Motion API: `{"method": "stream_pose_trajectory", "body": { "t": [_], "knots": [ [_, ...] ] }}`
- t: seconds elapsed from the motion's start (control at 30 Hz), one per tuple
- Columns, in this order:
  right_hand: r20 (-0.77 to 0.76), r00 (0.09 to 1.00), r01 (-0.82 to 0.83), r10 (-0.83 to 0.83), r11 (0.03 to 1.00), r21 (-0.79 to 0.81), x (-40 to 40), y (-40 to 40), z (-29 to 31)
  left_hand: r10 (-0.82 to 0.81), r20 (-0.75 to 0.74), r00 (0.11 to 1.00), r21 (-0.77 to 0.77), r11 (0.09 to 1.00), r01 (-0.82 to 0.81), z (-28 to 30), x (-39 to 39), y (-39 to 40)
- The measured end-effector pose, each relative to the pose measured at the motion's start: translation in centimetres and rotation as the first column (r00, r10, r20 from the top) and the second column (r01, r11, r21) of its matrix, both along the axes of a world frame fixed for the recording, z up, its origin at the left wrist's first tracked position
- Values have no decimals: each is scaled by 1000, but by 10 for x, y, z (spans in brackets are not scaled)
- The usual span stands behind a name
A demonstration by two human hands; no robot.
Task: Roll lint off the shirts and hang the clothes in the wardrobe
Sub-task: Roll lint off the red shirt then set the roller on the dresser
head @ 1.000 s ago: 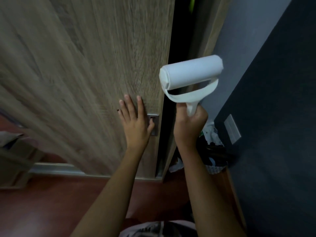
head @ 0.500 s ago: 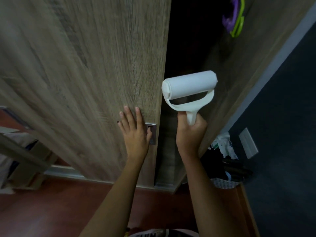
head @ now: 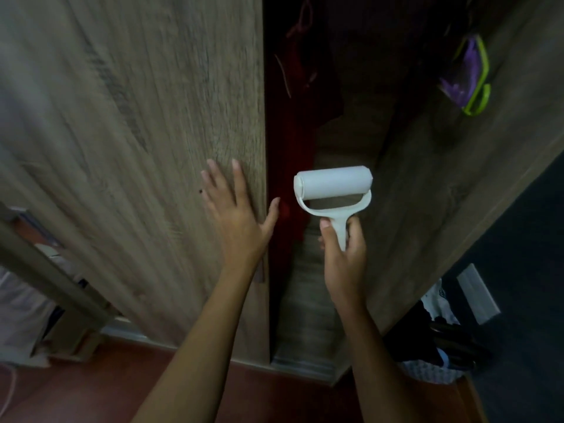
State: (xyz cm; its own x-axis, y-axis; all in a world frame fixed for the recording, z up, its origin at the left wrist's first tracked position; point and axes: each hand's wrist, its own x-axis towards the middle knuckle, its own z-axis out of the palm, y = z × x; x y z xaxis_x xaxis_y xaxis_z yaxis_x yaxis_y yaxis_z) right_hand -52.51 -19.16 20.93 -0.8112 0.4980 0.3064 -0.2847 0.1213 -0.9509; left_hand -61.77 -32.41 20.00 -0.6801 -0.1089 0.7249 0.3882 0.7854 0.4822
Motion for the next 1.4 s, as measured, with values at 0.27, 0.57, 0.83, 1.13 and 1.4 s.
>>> {"method": "stream_pose_trajectory", "body": {
  "t": [0.27, 0.57, 0.83, 1.13, 1.4],
  "knots": [
    [44, 999, -3, 2, 1000, 28, -18, -21, -2, 70, 37, 997, -61, 996, -68, 4, -17, -31],
    [113, 992, -60, 55, 997, 43, -28, -24, -5, 56, -5, 998, 81, 995, -55, 2, -33, -75],
    [91, 995, -37, 32, 998, 47, -28, -31, -4, 74, -57, 996, 136, 989, -65, -4, -53, -113],
    [78, 995, -63, 59, 997, 52, -33, -51, -2, 129, -23, 991, 100, 987, -126, 0, -62, -153],
    [85, 994, -70, 69, 998, 9, -37, -70, -4, 165, 9, 986, 120, 979, -165, 2, -64, -173]
  ]
}}
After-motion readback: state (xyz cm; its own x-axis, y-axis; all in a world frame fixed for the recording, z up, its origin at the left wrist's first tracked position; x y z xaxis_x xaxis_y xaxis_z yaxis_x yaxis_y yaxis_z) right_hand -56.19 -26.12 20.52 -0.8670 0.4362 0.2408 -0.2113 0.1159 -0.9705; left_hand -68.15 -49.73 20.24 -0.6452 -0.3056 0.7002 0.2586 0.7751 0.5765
